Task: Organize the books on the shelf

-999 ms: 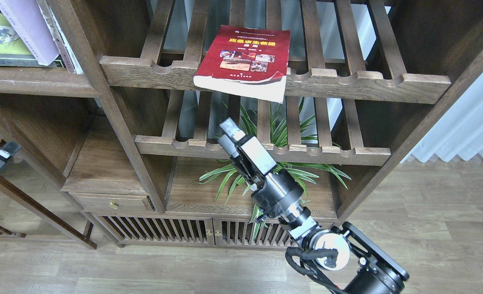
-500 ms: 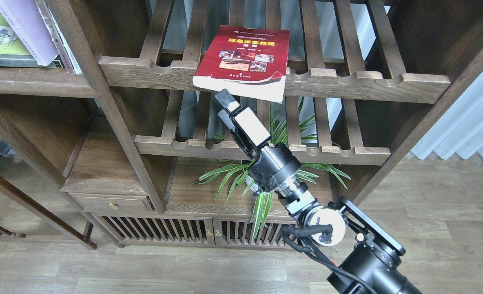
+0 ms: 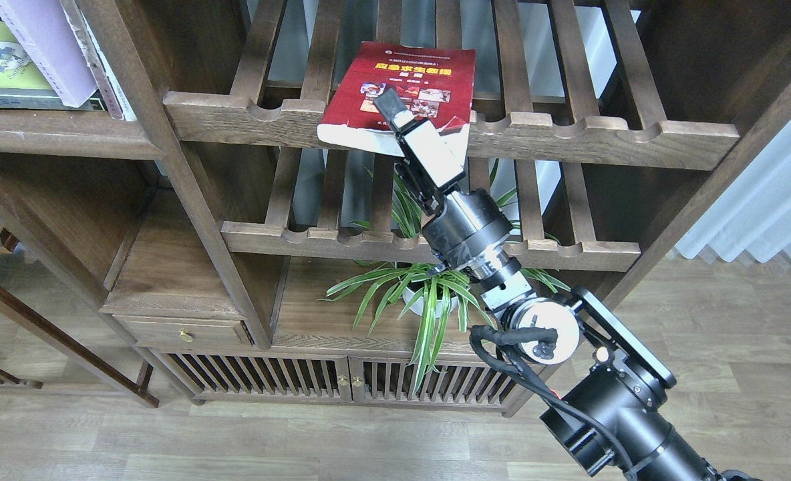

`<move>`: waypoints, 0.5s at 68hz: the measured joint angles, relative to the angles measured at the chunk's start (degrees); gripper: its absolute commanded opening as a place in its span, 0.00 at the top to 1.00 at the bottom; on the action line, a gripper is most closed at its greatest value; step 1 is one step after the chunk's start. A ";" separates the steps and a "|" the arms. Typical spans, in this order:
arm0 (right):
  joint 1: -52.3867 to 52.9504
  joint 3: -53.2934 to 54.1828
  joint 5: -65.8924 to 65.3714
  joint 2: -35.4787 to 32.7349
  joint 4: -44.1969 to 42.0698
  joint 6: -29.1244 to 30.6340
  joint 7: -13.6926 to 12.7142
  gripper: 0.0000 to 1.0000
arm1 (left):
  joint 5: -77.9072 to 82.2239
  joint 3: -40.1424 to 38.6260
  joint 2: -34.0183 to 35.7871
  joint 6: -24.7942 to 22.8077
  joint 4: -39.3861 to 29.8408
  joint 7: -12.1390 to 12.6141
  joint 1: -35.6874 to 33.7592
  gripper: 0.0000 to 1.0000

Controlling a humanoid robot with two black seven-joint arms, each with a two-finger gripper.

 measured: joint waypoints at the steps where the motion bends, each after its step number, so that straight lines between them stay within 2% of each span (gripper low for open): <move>1: -0.01 0.08 0.00 0.00 -0.02 0.00 0.01 0.18 | 0.00 0.00 0.00 0.00 0.00 0.00 -0.01 0.00; 22: -0.71 0.58 0.15 0.00 -0.55 0.07 0.03 0.28 | 0.00 -0.06 0.00 0.00 -0.05 0.00 -0.12 0.00; 34: -1.19 1.35 0.17 0.00 -1.11 -0.02 0.04 0.37 | 0.00 -0.09 0.00 0.00 -0.05 0.00 -0.29 0.00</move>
